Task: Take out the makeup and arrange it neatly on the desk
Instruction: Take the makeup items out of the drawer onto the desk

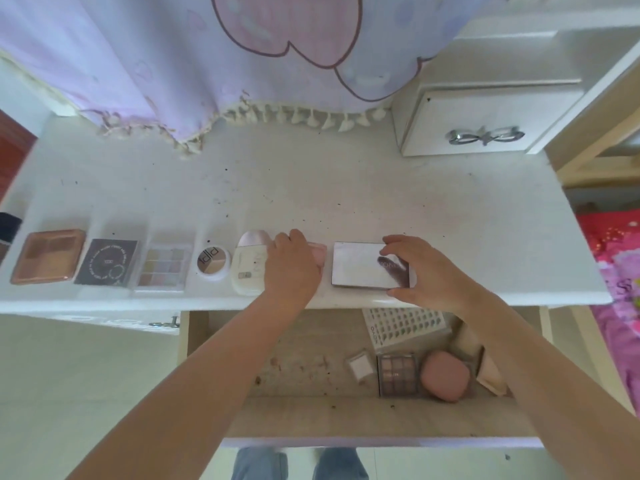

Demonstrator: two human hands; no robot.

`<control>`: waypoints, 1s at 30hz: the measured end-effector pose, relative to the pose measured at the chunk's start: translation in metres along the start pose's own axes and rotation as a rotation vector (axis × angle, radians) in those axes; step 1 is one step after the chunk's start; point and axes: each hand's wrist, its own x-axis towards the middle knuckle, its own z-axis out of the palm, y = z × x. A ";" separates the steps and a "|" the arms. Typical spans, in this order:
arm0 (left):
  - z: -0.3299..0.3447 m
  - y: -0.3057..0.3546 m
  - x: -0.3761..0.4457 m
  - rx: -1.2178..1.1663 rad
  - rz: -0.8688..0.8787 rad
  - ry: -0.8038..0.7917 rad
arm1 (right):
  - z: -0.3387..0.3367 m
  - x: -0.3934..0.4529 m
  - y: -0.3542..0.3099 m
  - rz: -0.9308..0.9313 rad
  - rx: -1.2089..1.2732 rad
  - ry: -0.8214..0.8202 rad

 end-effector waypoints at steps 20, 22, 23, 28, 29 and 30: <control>0.004 -0.030 -0.003 0.385 0.458 -0.140 | 0.007 0.009 0.000 0.044 0.012 -0.106; 0.002 -0.029 -0.009 0.358 0.423 -0.156 | 0.007 0.008 -0.003 0.041 -0.007 -0.113; 0.000 -0.029 -0.014 0.334 0.416 -0.153 | 0.006 0.006 -0.004 0.048 -0.025 -0.119; 0.022 -0.041 -0.061 0.100 0.645 0.221 | 0.010 -0.039 -0.012 0.007 -0.019 0.386; 0.034 -0.046 -0.074 0.052 0.644 0.227 | 0.017 -0.056 -0.011 0.040 -0.019 0.475; 0.047 -0.050 -0.086 0.047 0.625 0.134 | 0.028 -0.072 -0.009 0.071 -0.029 0.488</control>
